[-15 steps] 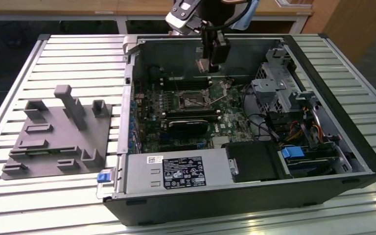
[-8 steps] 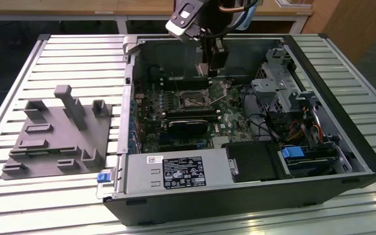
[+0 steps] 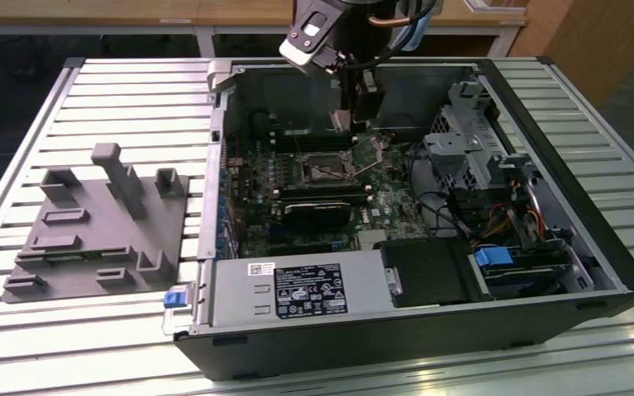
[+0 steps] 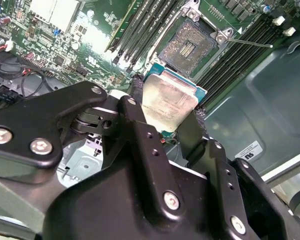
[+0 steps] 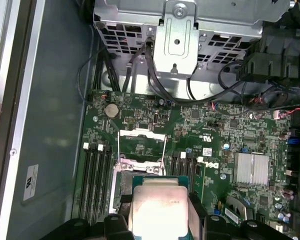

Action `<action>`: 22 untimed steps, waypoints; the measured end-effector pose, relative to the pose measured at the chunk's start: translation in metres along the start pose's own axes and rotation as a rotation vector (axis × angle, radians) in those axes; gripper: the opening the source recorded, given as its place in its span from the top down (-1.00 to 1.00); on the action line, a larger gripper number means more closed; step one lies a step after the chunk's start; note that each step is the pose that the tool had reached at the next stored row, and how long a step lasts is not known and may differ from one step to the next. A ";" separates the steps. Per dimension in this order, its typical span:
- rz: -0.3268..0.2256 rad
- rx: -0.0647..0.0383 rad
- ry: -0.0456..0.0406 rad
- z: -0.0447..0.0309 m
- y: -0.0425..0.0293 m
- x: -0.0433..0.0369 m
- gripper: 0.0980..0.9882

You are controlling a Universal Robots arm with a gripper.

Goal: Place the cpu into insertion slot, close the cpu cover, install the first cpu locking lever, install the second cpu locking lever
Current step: 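Place the cpu into insertion slot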

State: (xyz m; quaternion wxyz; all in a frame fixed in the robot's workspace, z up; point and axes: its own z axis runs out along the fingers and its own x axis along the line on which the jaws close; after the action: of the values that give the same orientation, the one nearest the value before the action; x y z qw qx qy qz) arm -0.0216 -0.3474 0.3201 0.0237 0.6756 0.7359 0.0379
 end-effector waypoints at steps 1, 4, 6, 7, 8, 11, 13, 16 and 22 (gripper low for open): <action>0.000 0.000 0.0000 0.0002 -0.0001 0.0000 0.04; 0.000 -0.001 0.0002 0.0020 -0.0006 0.0000 0.04; 0.000 0.000 0.0000 0.0036 -0.0007 0.0000 0.04; 0.000 -0.001 0.0001 0.0044 -0.0008 0.0000 0.04; 0.000 0.000 0.0000 0.0052 -0.0008 0.0001 0.04; 0.005 -0.001 -0.0004 0.0079 -0.0020 0.0006 0.04; 0.022 -0.001 -0.0020 0.0099 -0.0029 0.0013 0.04; 0.043 -0.001 -0.0038 0.0145 -0.0037 0.0034 0.04; 0.045 -0.002 0.0098 0.0241 -0.0051 0.0060 0.04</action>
State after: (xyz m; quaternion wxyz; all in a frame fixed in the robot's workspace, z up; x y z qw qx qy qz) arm -0.0251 -0.3413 0.2957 0.0200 0.6917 0.7207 0.0424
